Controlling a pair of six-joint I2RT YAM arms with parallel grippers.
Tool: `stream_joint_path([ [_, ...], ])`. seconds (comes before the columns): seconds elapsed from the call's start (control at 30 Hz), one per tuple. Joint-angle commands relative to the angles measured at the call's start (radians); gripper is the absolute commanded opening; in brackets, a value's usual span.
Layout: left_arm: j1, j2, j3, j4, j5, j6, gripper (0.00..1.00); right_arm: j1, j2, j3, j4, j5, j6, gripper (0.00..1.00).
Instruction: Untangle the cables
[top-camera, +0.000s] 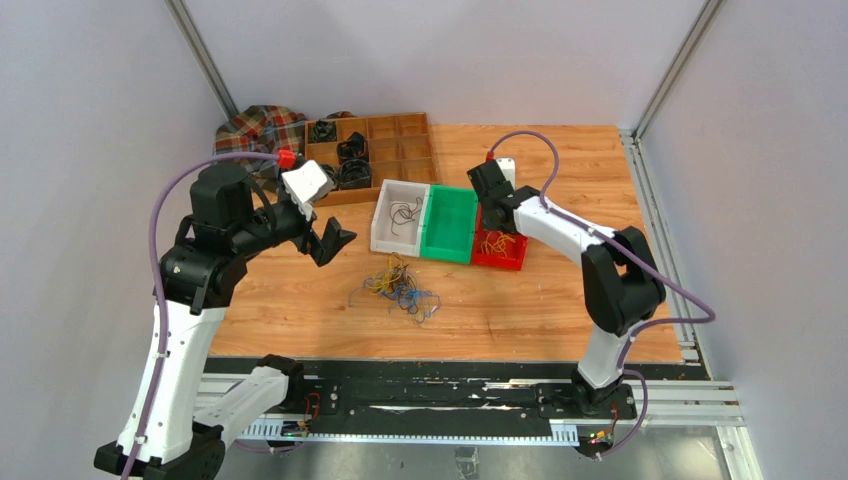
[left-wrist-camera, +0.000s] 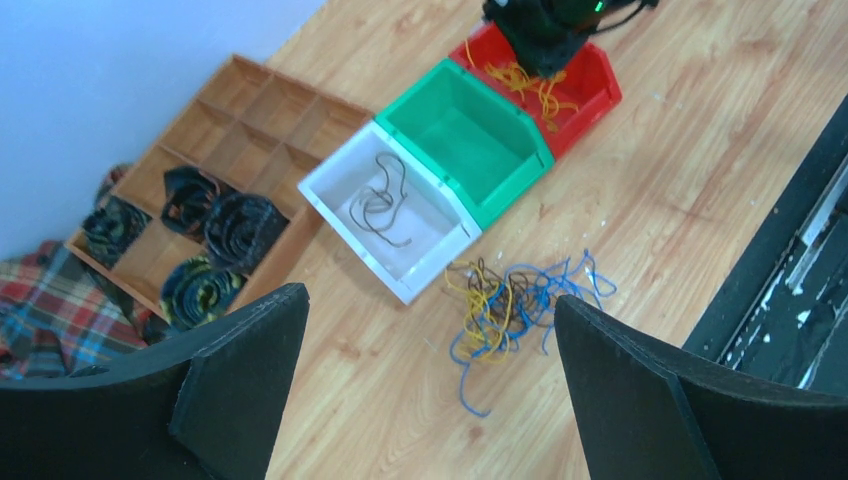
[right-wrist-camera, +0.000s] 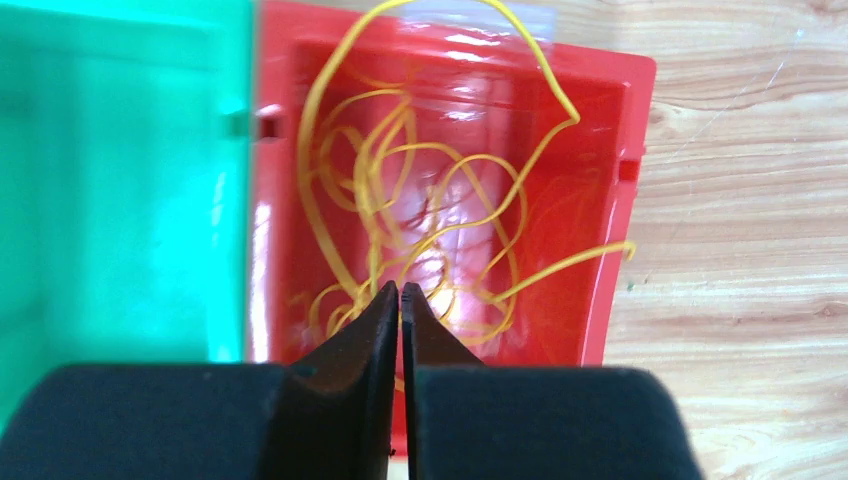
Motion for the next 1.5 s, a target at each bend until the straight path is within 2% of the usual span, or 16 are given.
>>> stream_joint_path([
  [0.0,-0.007,-0.003,-0.097,-0.016,-0.037,0.042,0.98,0.114,-0.172,-0.029,0.043,0.042,-0.089,0.10],
  [0.13,-0.006,0.017,-0.219,-0.017,-0.053,0.093,0.98,0.197,-0.296,-0.121,0.158,-0.032,-0.140,0.34],
  [0.27,-0.007,0.064,-0.337,0.007,0.000,0.155,0.98,0.243,-0.357,-0.174,0.216,-0.114,-0.166,0.41],
  [0.33,-0.007,0.112,-0.385,0.016,0.029,0.199,0.97,0.244,-0.391,-0.235,0.282,-0.179,-0.167,0.41],
  [0.47,-0.008,0.269,-0.415,0.015,0.047,0.261,0.84,0.245,-0.449,-0.324,0.379,-0.251,-0.164,0.39],
  [0.6,-0.010,0.440,-0.375,0.015,0.075,0.304,0.71,0.244,-0.491,-0.378,0.421,-0.259,-0.136,0.37],
  [0.73,-0.044,0.557,-0.319,0.014,0.110,0.321,0.63,0.244,-0.521,-0.414,0.443,-0.264,-0.126,0.36],
  [1.0,-0.080,0.695,-0.234,0.048,0.145,0.327,0.55,0.244,-0.568,-0.460,0.465,-0.298,-0.144,0.31],
  [1.2,-0.081,0.718,-0.262,0.048,0.177,0.361,0.45,0.244,-0.581,-0.474,0.467,-0.296,-0.139,0.24],
  [1.33,-0.082,0.717,-0.282,0.047,0.216,0.364,0.29,0.243,-0.593,-0.477,0.473,-0.298,-0.135,0.23],
  [1.47,-0.082,0.660,-0.265,0.042,0.210,0.315,0.02,0.243,-0.616,-0.488,0.495,-0.316,-0.131,0.23],
])
